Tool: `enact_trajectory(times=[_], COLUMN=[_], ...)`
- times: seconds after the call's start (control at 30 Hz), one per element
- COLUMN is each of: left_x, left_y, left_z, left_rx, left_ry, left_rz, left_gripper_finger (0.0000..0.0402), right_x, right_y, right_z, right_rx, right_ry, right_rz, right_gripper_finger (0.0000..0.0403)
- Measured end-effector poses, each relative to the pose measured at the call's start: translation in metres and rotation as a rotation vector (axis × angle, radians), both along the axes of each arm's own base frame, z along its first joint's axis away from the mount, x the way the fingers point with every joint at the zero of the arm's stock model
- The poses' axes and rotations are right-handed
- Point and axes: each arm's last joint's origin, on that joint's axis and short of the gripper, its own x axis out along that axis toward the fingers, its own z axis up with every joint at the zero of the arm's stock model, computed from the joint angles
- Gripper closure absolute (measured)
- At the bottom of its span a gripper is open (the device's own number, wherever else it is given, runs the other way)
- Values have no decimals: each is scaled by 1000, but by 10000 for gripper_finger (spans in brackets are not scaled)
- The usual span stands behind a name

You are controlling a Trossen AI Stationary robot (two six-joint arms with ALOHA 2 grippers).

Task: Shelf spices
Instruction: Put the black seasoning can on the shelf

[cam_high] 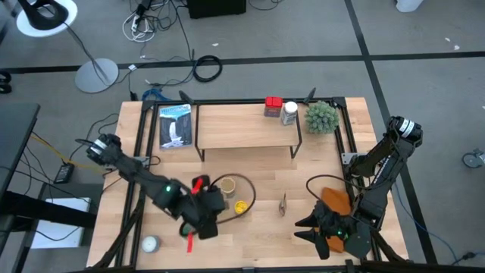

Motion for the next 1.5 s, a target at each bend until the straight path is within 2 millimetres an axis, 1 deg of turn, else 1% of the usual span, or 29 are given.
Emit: enact_trajectory(times=[0.13, 0.23, 0.37, 0.6, 0.87, 1.03, 1.17, 1.33, 1.5], left_x=[14, 25, 39, 54, 63, 77, 91, 115, 140], left_y=[26, 52, 90, 152, 209, 236, 252, 261, 266], left_z=[23, 36, 47, 55, 56, 48, 43, 38, 21], left_rx=[63, 103, 124, 130, 135, 131, 151, 192, 200], left_ry=[-18, -30, -38, -85, -131, -183, -203, -206, -177], left_rz=[-49, -54, -60, -58, -65, -100, -122, -170, -192], left_gripper_finger=[245, 245, 245, 245, 245, 245, 245, 245, 245], right_x=[0, 0, 1, 0, 1, 2, 2, 3, 3], right_y=[0, 0, 0, 0, -1, -2, -3, -3, -4], right_z=[0, 0, 0, 0, 1, 1, 1, 1, 1], right_rx=[-24, -54, -76, -77, -105, -116, -119, -126, -134], right_ry=[-1, -3, -4, -4, -27, -35, -39, -48, -61], right_rz=[12, 24, 34, 35, 6, -6, -14, -30, -49], right_gripper_finger=[223, 223, 223, 223, 223, 223, 223, 223, 223])
